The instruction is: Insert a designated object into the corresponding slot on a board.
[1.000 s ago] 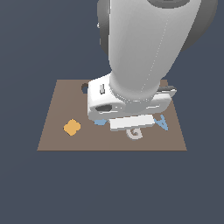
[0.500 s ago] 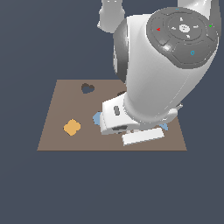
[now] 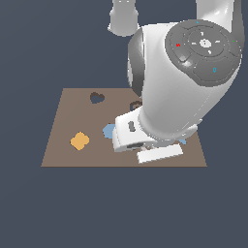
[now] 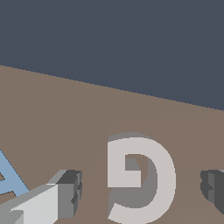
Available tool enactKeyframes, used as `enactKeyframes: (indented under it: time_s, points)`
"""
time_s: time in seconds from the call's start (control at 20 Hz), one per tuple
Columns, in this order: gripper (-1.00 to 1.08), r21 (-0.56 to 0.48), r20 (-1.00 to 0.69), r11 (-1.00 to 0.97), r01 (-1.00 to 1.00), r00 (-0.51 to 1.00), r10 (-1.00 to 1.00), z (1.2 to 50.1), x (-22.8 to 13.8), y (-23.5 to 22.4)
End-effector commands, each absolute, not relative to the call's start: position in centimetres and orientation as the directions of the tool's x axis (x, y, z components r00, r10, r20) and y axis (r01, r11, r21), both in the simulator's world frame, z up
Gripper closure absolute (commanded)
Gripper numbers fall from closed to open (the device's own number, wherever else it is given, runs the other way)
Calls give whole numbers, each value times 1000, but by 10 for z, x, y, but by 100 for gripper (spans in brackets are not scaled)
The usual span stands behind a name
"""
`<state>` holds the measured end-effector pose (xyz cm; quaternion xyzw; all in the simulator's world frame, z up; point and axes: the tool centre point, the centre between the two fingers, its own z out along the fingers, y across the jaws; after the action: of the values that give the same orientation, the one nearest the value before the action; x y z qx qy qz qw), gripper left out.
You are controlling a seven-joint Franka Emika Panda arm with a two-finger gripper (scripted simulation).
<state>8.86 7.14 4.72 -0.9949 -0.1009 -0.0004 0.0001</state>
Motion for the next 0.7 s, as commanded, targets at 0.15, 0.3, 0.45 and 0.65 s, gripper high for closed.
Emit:
enactKeyframes:
  time_s: [0.15, 0.3, 0.45, 0.65]
  points:
    - [-92, 0, 0, -980, 201, 980, 201, 31, 89, 71]
    - [108, 0, 0, -980, 201, 980, 201, 30, 89, 71]
    - [108, 0, 0, -980, 201, 980, 201, 30, 89, 71]
    - [108, 0, 0, -980, 201, 980, 201, 30, 89, 71]
